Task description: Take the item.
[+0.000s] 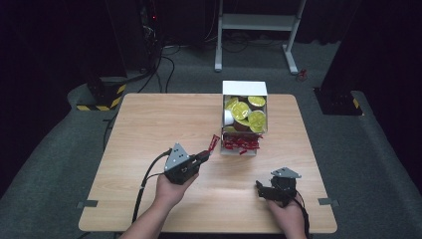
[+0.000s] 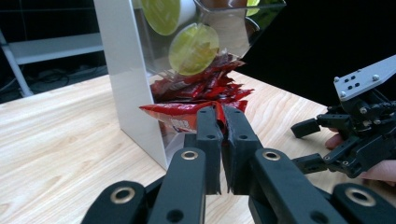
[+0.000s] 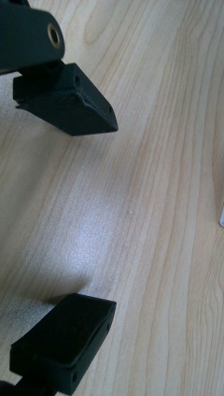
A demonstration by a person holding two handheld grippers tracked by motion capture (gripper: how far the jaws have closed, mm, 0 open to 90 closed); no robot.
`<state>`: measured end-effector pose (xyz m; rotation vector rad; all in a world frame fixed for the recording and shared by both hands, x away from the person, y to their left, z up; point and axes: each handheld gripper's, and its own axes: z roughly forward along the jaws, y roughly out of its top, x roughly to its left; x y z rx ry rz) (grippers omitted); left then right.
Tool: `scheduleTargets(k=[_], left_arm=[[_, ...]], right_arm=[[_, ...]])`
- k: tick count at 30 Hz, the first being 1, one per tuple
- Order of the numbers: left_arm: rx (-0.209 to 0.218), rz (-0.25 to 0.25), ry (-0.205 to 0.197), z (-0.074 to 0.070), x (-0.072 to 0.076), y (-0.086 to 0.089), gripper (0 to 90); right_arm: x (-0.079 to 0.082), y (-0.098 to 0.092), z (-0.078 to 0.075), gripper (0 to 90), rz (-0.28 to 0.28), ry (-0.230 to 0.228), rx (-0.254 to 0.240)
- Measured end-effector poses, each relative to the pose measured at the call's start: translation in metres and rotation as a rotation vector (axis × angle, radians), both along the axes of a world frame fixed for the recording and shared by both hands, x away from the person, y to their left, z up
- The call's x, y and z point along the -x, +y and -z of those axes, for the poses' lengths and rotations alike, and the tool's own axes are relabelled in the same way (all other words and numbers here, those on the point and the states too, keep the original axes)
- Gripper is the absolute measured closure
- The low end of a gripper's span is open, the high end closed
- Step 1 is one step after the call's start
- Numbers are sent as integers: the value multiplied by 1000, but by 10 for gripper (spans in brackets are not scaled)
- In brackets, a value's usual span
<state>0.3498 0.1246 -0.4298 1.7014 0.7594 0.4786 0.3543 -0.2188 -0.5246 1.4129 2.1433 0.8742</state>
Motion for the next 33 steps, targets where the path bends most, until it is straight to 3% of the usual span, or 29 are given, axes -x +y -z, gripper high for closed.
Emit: scheduleTargets(k=[9,10,25,33], left_arm=[[-12,-43,0,-1,-3,17,861],[-49,-45,-15,-1,-5,22,861],[-50,-114,10,2,-11,56,860],[-51,-135,3,1,-13,65,860]], right_arm=[[0,0,0,131,2,0,0],[0,0,0,130,3,0,0],[0,0,0,131,3,0,0],[0,0,0,131,3,0,0]])
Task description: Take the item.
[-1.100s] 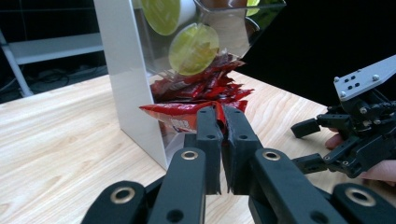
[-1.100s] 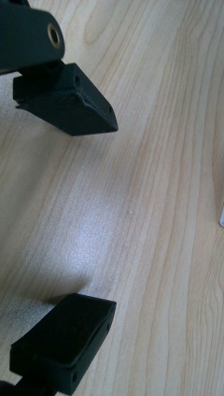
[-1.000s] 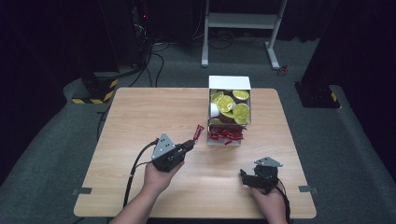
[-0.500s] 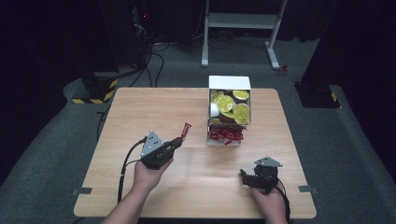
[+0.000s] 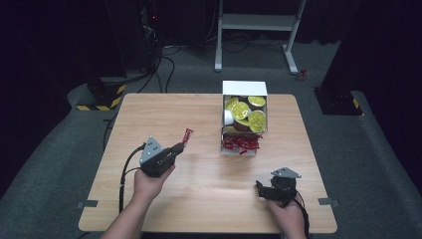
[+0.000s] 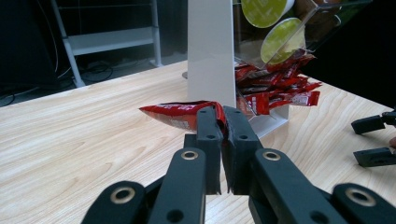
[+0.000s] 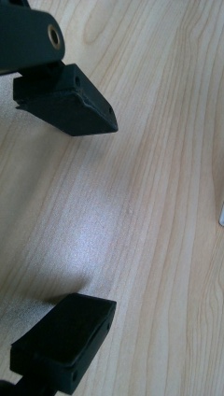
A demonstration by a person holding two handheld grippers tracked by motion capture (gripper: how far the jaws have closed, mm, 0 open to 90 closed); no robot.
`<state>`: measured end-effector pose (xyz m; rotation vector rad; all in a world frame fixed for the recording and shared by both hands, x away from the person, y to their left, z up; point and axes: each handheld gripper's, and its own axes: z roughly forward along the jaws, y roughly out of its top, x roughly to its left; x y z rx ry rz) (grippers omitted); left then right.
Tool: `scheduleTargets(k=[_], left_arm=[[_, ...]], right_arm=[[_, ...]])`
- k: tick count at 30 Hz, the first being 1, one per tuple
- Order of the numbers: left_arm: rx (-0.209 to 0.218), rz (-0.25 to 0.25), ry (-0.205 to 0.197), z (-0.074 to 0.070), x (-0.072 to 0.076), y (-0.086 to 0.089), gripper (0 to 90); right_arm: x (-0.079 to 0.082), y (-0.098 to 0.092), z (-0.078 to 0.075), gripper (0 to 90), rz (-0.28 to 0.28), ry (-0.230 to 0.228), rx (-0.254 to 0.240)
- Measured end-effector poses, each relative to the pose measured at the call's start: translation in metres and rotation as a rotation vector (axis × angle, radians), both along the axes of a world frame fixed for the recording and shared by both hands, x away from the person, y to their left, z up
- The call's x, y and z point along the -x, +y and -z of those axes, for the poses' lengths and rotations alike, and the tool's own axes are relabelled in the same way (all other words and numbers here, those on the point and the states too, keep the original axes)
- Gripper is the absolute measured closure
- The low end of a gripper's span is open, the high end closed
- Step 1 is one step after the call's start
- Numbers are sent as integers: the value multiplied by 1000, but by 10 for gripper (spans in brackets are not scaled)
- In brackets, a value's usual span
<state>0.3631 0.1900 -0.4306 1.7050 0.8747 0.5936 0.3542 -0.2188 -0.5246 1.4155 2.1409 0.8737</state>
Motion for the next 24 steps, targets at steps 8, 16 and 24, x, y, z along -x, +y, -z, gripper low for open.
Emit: scheduleTargets(k=[8,16,24], left_arm=[[-2,-40,5,4,-7,11,860],[-7,-77,21,11,-17,23,860],[-3,-103,34,16,-27,32,860]], right_arm=[[0,0,0,131,0,0,-1],[0,0,0,131,0,0,0],[0,0,0,131,0,0,-1]])
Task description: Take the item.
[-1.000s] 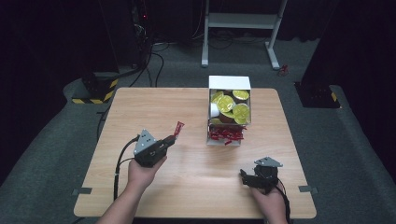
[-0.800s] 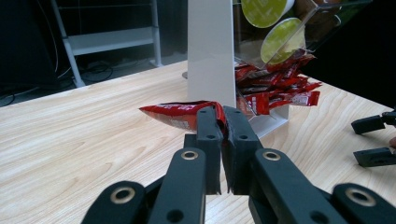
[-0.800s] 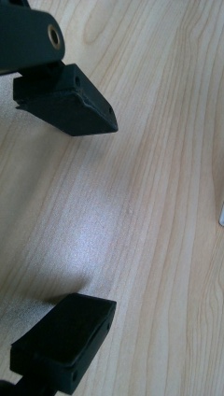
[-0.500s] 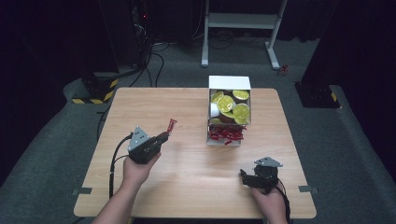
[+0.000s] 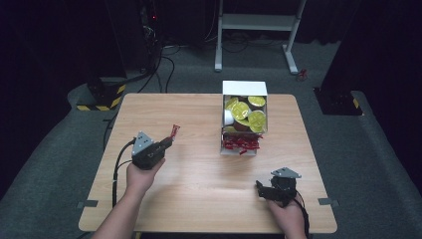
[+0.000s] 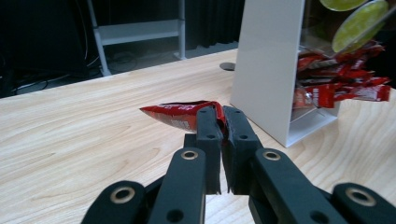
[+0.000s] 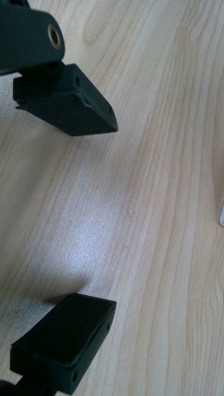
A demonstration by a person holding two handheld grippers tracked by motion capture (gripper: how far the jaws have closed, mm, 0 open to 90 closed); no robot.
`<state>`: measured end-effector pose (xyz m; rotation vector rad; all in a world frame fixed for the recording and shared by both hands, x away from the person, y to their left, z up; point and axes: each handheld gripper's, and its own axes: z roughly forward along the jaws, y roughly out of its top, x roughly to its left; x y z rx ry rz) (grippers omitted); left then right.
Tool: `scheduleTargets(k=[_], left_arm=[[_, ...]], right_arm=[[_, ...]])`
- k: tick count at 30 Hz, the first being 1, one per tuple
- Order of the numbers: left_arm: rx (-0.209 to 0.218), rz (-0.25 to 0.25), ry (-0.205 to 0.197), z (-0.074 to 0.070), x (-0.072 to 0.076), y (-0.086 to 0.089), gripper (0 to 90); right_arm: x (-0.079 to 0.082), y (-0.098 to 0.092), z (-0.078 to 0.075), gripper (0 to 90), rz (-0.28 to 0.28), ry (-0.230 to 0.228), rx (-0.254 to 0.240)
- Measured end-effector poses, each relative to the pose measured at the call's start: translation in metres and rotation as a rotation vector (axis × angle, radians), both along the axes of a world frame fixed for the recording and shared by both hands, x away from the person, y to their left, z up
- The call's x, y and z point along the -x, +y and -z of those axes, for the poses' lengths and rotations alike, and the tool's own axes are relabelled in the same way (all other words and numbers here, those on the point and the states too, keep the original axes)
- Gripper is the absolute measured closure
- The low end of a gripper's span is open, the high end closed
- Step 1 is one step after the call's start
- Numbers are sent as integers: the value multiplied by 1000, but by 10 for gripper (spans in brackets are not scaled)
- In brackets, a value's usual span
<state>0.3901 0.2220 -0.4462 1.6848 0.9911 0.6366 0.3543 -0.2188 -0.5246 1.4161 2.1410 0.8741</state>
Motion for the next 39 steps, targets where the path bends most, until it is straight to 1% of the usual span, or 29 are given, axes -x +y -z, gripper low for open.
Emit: scheduleTargets(k=[4,6,12,15,16,19,21,24,26,28,35,36,39], left_arm=[[2,-10,11,3,-6,2,860],[-12,-11,14,4,-9,2,859],[-2,-22,20,6,-17,3,860],[-13,-27,32,8,-22,2,860],[-15,-26,29,9,-24,2,859],[-16,-27,45,14,-29,1,859],[-29,-30,59,19,-33,0,859],[-18,-37,75,23,-37,-2,859],[-3,-42,96,26,-39,-2,860],[-17,-46,110,31,-43,-4,859],[-6,-64,109,38,-51,-6,859],[-13,-62,112,39,-52,-7,859],[-5,-69,121,42,-54,-7,860]], right_arm=[[0,0,0,130,-1,0,0],[0,0,0,130,-2,-1,0],[0,0,0,113,-17,4,2],[0,1,0,112,-17,6,0],[0,0,0,111,-20,4,3],[0,0,0,109,-23,3,4],[0,0,0,108,-21,5,2],[0,0,0,109,-21,5,2],[0,0,0,108,-21,5,2],[0,0,0,109,-21,5,2],[0,0,0,109,-22,5,2],[0,0,0,108,-22,5,2],[0,0,0,108,-22,5,2]])
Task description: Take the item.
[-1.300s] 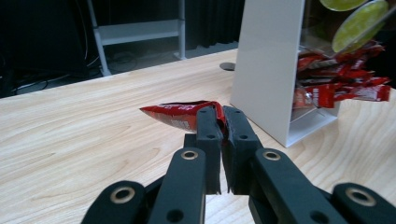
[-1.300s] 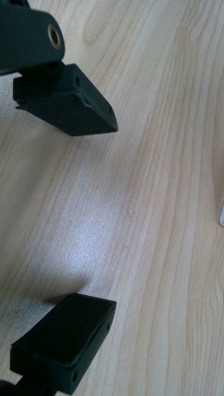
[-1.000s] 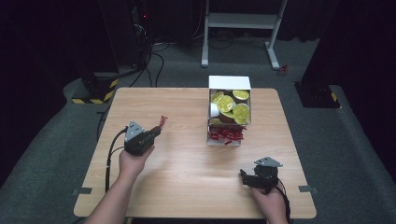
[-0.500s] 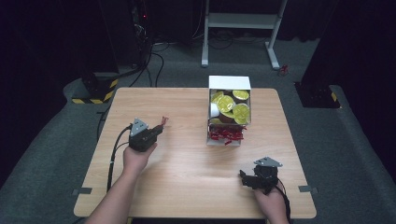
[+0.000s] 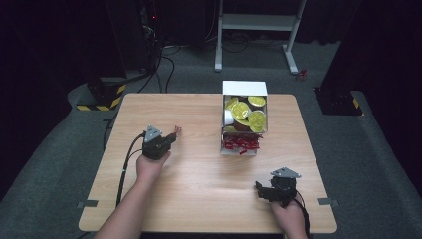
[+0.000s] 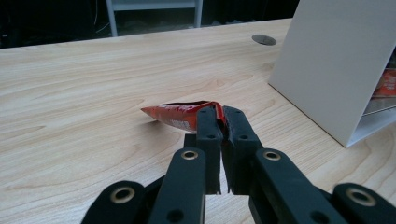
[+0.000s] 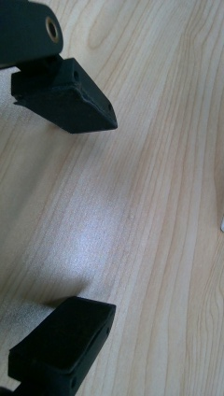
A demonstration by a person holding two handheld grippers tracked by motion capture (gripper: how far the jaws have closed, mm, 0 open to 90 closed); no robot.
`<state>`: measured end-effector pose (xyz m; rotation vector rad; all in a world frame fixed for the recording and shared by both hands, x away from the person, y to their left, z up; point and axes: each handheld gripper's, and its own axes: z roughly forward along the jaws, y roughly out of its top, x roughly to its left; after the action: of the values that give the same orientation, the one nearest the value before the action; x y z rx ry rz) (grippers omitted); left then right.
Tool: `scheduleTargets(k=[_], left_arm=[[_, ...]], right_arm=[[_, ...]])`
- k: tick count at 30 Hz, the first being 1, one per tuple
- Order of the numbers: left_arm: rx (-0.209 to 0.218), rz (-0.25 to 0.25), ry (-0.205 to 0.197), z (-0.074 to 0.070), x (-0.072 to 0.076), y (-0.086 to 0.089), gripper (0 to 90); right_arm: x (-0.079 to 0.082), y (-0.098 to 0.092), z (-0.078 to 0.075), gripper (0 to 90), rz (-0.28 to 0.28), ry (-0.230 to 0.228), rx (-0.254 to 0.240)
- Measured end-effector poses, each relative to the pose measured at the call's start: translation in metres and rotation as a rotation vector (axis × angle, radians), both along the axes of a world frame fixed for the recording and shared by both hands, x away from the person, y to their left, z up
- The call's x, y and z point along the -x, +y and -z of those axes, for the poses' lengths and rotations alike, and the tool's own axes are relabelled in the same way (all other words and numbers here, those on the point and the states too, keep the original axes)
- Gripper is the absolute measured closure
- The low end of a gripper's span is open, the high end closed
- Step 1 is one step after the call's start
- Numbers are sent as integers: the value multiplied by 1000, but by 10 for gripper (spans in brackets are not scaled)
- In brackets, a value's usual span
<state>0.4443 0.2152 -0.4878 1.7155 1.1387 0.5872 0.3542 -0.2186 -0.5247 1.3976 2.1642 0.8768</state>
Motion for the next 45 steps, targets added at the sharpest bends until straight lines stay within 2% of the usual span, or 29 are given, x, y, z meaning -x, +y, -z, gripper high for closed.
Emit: scheduleTargets(k=[5,11,12,15,16,18,23,27,28,32,40,45], left_arm=[[2,-8,0,1,-2,2,860],[4,-39,33,5,-7,5,859],[1,-36,33,5,-8,4,859],[-42,-22,39,4,-15,-1,859],[-41,-25,43,6,-17,-3,859],[-14,-28,76,10,-19,-5,857],[-17,-64,147,20,-27,-7,849],[-80,-74,219,31,-29,-8,847],[-100,-71,226,32,-29,-9,845],[-143,-69,229,36,-29,-11,844],[-168,-77,219,37,-29,-15,839],[-187,-86,226,36,-27,-16,755]], right_arm=[[0,0,0,108,0,0,0],[0,0,0,109,0,0,0],[0,0,0,108,0,0,0],[0,0,0,105,-2,1,0],[0,0,0,104,-3,1,0],[0,0,0,105,-3,2,1],[0,0,0,103,-7,3,1],[0,0,0,103,-10,4,0],[0,0,0,103,-9,3,0],[0,0,0,103,-8,3,0],[0,0,0,102,-12,4,1],[0,0,0,102,-15,1,3]])
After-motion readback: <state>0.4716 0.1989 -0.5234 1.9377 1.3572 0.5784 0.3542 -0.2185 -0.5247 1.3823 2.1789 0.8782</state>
